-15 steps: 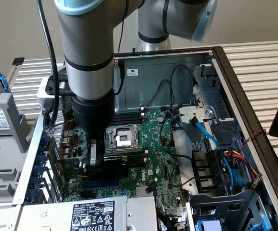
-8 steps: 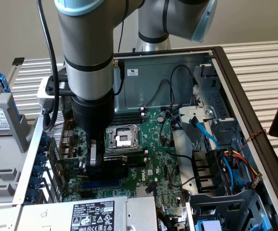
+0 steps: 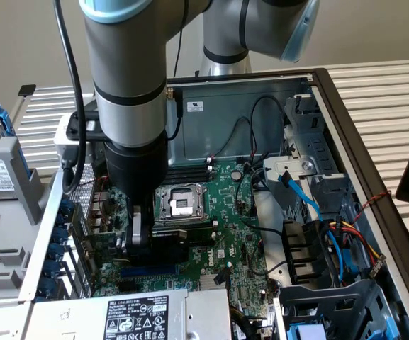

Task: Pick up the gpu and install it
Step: 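Insert the gpu into the slot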

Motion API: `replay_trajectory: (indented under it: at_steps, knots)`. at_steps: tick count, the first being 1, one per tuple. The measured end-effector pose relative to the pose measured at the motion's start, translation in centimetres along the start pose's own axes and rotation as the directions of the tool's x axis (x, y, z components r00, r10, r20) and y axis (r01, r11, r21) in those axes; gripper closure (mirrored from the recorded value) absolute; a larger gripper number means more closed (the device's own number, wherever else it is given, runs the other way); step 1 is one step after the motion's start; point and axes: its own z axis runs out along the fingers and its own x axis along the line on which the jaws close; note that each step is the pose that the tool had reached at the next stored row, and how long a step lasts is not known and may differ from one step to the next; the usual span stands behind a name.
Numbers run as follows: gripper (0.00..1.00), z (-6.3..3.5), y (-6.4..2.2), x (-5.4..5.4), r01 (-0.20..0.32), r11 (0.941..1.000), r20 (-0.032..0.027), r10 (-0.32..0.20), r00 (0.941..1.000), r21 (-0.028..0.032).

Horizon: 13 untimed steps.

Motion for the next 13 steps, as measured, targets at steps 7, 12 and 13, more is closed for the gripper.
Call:
replay_trajectory:
  at_steps: [7,12,13]
  knots:
    - [0.73,0.00,0.00,0.07,0.000,1.0000,-0.0009,0.000,1.0000,0.0007]
    - [0.73,0.02,0.00,0.07,0.000,1.0000,-0.0043,0.000,1.0000,0.0012]
    - [0.73,0.05,0.00,0.07,0.000,1.0000,-0.0051,0.000,1.0000,0.0013]
